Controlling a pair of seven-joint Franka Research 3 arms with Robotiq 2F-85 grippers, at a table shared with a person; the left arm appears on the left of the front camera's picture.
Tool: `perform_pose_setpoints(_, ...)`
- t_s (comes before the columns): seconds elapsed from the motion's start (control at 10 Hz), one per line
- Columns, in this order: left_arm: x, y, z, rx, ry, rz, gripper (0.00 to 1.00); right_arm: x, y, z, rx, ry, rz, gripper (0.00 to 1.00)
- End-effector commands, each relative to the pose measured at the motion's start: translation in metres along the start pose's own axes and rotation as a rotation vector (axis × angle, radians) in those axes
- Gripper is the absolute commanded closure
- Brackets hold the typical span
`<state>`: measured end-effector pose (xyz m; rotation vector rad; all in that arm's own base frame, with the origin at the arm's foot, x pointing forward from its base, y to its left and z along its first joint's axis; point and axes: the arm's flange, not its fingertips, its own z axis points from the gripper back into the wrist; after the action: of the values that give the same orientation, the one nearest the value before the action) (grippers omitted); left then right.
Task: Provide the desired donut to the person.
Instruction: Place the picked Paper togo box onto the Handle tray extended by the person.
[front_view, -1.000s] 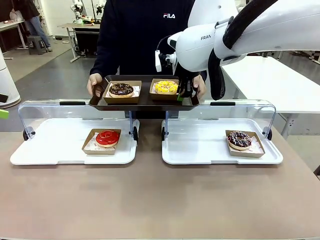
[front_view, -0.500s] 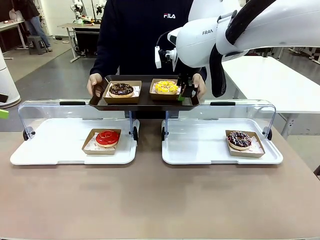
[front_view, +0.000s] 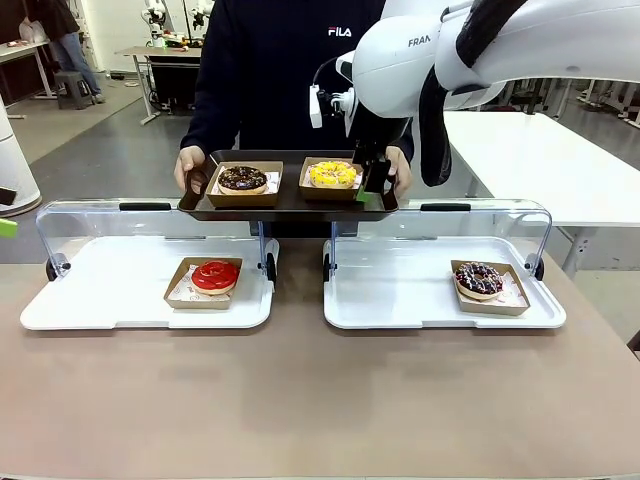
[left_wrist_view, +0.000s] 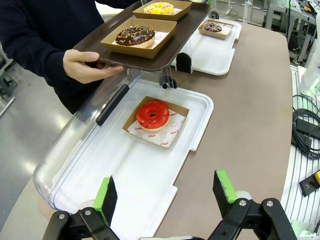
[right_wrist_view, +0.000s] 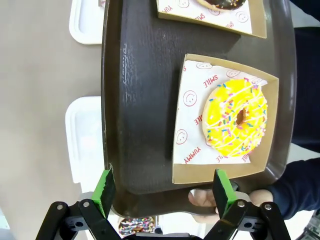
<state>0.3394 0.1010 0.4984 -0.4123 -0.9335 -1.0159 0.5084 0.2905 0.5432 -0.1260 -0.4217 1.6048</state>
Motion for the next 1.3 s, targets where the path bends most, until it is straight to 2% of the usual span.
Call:
perform_pose_setpoints(0.0,-0.0002,0.0002,0.0,0.012,-0.011,0.007,0.0,0.0001,-0.0025,0.0079,0.091,-0.06,-0.028,0.0)
perform_pose_setpoints(0.1,-0.0002,0.0002,0.0,0.012,-0.011,0.007,0.0,0.0,0.0,0.0,0.0,0.0,0.0,0.0)
perform_pose_setpoints(1.2,-0.0002,0.0002,0.0,0.012,-0.011,0.007,0.0,0.0009,0.0004,0.0014,0.019,-0.009,-0.006,0.0)
